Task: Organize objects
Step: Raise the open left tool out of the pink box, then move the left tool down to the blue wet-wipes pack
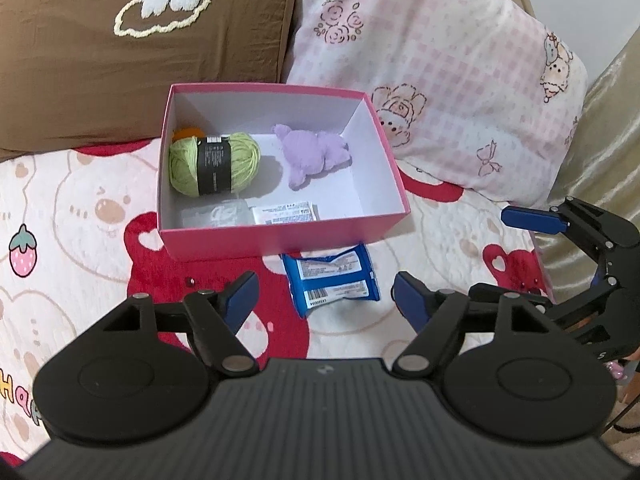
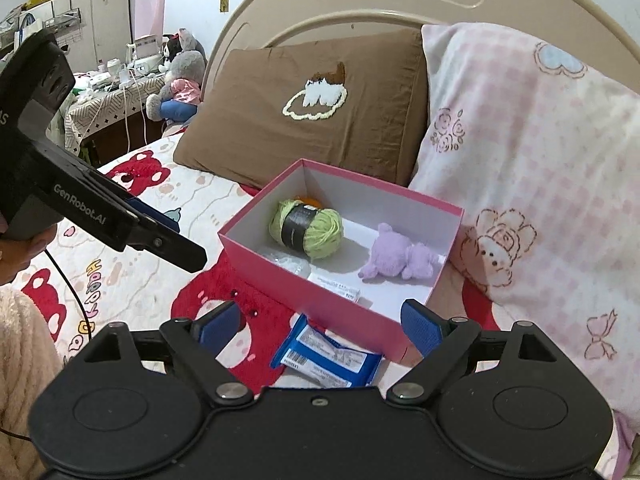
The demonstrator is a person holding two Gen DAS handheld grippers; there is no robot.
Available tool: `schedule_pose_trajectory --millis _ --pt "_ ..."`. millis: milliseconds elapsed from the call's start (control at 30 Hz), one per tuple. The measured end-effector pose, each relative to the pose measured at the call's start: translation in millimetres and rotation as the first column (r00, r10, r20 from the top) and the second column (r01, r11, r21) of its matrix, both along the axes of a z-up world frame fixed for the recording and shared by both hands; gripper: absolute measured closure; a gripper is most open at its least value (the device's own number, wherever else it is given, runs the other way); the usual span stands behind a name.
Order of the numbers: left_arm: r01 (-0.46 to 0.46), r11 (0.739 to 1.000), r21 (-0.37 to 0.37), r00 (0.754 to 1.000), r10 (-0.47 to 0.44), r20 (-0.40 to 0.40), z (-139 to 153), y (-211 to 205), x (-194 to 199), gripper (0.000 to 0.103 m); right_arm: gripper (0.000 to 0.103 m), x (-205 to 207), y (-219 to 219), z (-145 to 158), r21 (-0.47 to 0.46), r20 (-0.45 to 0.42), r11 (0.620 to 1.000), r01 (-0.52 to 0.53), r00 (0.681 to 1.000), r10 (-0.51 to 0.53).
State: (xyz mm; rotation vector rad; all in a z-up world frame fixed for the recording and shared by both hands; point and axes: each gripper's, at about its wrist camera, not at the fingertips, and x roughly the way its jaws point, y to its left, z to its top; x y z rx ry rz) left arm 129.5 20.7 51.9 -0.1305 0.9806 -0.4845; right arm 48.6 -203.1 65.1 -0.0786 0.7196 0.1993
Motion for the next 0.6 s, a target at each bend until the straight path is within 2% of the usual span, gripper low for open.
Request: schedule_pose_trajectory --millis 133,267,600 --pt "0.002 1.0 0.004 1.0 -0.002 -0.015 -8.5 -0.5 0.6 0.029 0.013 -2.5 3.1 -4.2 -0.001 -0.006 1.0 0.003 1.0 -0.003" --pt "0.038 0.998 0.052 0.999 -0.039 0.029 -16.5 -6.2 -3.2 0.027 0.013 -2.8 4.0 -10.9 0.008 -0.012 1.0 0.024 1.0 -0.024" --pt "0.038 0.997 0.065 0.999 -0.039 0.006 -42.9 -6.4 -0.3 0.026 0.013 -5.6 5.2 -29.9 0.036 0.001 0.998 0.042 0.999 -0.042"
